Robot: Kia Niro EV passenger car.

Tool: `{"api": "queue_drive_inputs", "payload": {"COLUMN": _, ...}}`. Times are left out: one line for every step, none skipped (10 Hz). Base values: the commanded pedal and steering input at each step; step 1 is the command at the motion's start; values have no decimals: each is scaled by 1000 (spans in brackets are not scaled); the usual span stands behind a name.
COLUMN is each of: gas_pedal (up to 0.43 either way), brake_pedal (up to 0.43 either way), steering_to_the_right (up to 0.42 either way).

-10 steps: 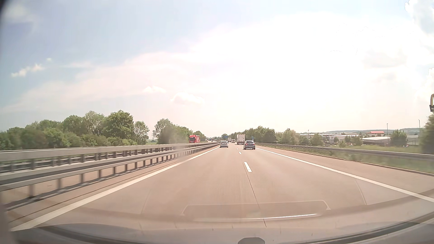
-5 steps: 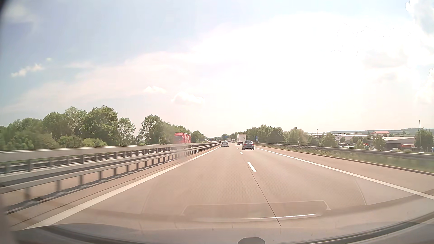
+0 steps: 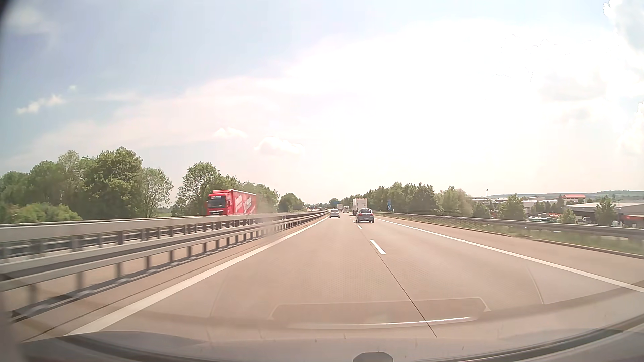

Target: Follow the waypoints while adhering to traffic rules and regulations

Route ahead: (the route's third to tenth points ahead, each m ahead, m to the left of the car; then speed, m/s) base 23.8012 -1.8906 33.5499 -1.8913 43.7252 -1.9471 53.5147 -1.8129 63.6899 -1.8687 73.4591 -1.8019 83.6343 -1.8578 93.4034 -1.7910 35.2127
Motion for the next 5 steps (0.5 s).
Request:
{"api": "queue_drive_inputs", "payload": {"gas_pedal": 8, "brake_pedal": 0, "steering_to_the_right": -3}}
{"api": "queue_drive_inputs", "payload": {"gas_pedal": 8, "brake_pedal": 0, "steering_to_the_right": -3}}
{"api": "queue_drive_inputs", "payload": {"gas_pedal": 8, "brake_pedal": 0, "steering_to_the_right": -3}}
{"api": "queue_drive_inputs", "payload": {"gas_pedal": 8, "brake_pedal": 0, "steering_to_the_right": -3}}
{"api": "queue_drive_inputs", "payload": {"gas_pedal": 20, "brake_pedal": 0, "steering_to_the_right": -3}}
